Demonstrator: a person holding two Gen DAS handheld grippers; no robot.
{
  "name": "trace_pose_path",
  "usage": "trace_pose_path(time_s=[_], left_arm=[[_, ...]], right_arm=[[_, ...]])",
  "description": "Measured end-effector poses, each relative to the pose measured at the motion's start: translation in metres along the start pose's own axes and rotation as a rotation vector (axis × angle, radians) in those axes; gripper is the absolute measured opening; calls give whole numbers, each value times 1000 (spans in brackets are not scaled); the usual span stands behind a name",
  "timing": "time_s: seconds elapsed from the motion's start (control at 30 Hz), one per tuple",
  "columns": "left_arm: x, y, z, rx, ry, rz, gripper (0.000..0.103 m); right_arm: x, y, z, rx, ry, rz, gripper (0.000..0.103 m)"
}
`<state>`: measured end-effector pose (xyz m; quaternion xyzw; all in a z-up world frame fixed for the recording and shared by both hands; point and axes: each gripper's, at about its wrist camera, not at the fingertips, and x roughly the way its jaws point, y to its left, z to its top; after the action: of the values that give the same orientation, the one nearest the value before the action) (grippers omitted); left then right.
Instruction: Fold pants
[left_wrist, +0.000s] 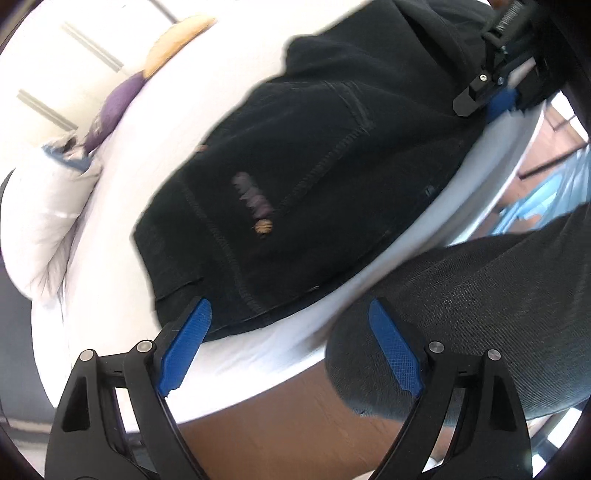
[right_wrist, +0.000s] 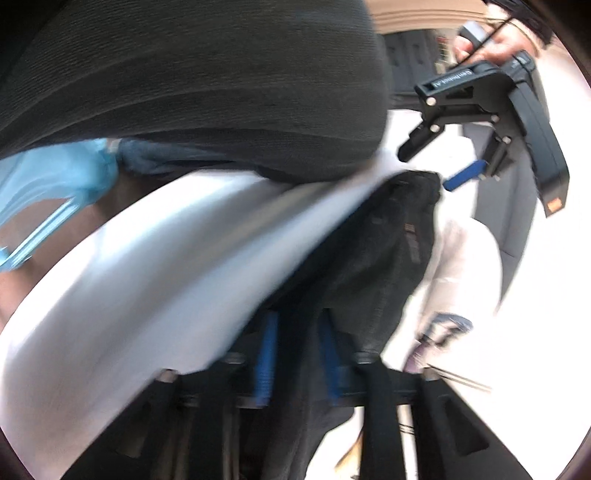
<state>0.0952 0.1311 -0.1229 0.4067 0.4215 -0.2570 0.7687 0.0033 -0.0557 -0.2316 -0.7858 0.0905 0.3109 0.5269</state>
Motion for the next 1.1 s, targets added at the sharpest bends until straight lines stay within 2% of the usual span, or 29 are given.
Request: trace_pose_path(time_s=[0.03, 0.1, 0.13, 0.27, 0.37, 0.4, 0.47, 0.5, 0.53, 0.57, 0.6, 0.63, 0.73, 0.83, 0.87, 0.93, 0.97, 1.1], left_arm=[[-8, 9, 3, -47, -22, 23, 88], [-17, 18, 15, -116, -51, 18, 88], [-22, 22, 25, -149, -80, 19, 88], [-21, 22, 72, -195, -146, 2, 88], [-8, 11, 108, -215, -172, -33, 88], [-3, 7, 118, -218, -179, -39, 88], [10, -3, 137, -239, -181, -67, 86], [15, -6, 146, -258, -178, -83, 86], [19, -9, 155, -271, -182, -108, 86], [21, -14, 163, -277, -188, -129, 86], [27, -16, 169, -281, -190, -142, 86], [31, -20, 177, -280, -187, -155, 86], [50, -33, 189, -285, -153, -187, 83], [73, -39, 188, -351, -100, -267, 74], [79, -42, 189, -369, -87, -274, 74], [86, -44, 186, -411, -77, -291, 74], [89, -44, 183, -429, -75, -300, 74], [92, -45, 185, -450, -57, -307, 74]], right_arm=[[-2, -3, 1, 28, 6, -36, 64], [-7, -9, 3, 73, 10, -96, 97], [-12, -11, 6, 85, 4, -117, 102], [-30, -6, 16, 121, 4, -151, 103], [-49, -7, 16, 272, 26, -120, 103], [-56, -10, 11, 364, 50, -94, 103], [-65, -21, -7, 579, 99, -41, 103], [-70, -31, -31, 774, 144, 0, 103], [-72, -36, -48, 886, 171, 19, 102], [-75, -44, -86, 1108, 228, 42, 101], [-79, -46, -116, 1264, 263, 54, 98], [-83, -47, -147, 1419, 287, 64, 95], [-105, -27, -272, 2014, 341, 46, 94], [-118, 6, -361, 2442, 271, 17, 90], [-118, 15, -378, 2531, 252, 9, 90], [-109, 48, -421, 2793, 155, 35, 89], [-102, 62, -432, 2876, 140, 47, 86], [-76, 104, -456, 3076, 152, 53, 75]])
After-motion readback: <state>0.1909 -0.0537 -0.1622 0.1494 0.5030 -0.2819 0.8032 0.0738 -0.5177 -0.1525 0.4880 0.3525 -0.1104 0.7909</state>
